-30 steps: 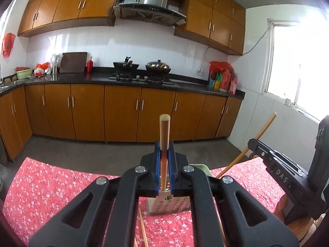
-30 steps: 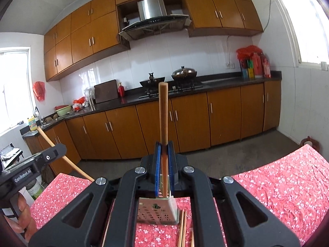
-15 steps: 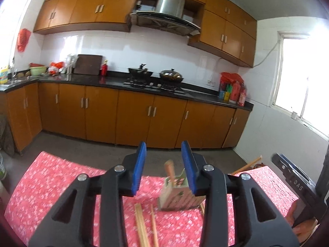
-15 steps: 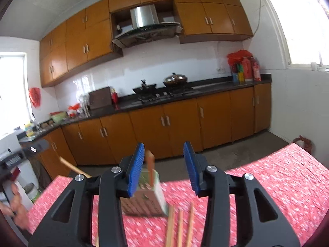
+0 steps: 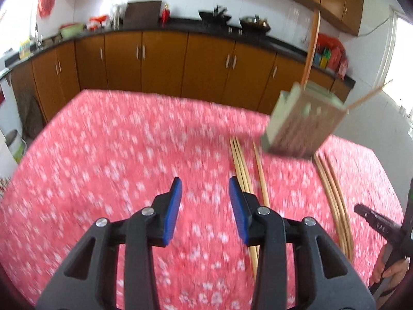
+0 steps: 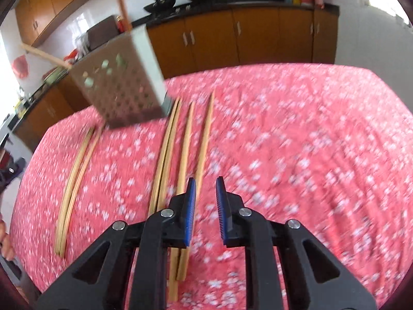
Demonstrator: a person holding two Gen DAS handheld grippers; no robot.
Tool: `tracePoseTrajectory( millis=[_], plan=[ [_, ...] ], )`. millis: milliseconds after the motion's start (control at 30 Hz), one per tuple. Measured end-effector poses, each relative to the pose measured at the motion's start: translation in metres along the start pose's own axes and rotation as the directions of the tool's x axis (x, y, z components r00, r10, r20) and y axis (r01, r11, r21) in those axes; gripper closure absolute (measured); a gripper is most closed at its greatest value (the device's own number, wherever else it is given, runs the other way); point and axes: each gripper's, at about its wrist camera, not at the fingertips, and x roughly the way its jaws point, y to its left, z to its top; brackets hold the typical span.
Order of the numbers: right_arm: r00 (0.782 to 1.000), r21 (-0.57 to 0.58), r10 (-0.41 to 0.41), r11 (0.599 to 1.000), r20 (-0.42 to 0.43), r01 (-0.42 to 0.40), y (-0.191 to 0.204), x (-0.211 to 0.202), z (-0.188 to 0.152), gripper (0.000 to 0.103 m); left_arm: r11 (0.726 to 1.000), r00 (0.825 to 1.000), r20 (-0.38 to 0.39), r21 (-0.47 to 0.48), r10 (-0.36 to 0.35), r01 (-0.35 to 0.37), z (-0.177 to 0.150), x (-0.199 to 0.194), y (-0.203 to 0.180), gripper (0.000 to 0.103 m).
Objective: Organize utensils
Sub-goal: 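Lower the left tool onto another chopstick and close it while the right tool grasps one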
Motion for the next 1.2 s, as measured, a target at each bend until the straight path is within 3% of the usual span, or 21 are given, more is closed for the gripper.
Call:
tracePoseTrajectory(
  millis=[267,367,500,667,1067,1200],
  plan=[
    [0.999,-0.054,-0.017,0.998,-0.028,0.016,0.009,0.014,-0.009,0.086,0.996,0.995,-0.067,0.032,-0.075,0.077,-0.018,0.015,-0.018,0.065],
    [0.997,-0.089,-0.072,0.994,-0.016,0.070,0.013,0.016,-0.011,0.095,0.994,0.991,-0.091,0.043,-0.101,0.105,-0.022,0.022,-0.028,0.067],
    [0.992,-0.040,-0.127,0.991,-0.008,0.127,-0.002,0.016,-0.007,0.095,0.991,0.985,-0.125,0.050,-0.117,0.124,-0.027,0.033,-0.038,0.074],
    [0.992,-0.029,-0.130,0.991,-0.007,0.130,-0.012,0.013,-0.007,0.095,0.991,0.981,-0.166,0.070,-0.099,0.112,-0.032,0.045,-0.045,0.084],
    [0.994,-0.032,-0.113,0.993,-0.006,0.113,-0.008,0.009,-0.010,0.095,0.986,0.985,-0.164,0.151,-0.045,0.071,-0.038,0.052,-0.054,0.086],
    [0.993,-0.045,-0.116,0.992,0.000,0.116,-0.007,0.011,-0.010,0.095,0.986,0.987,-0.158,0.168,0.006,0.021,-0.036,0.060,-0.052,0.094]
  ],
)
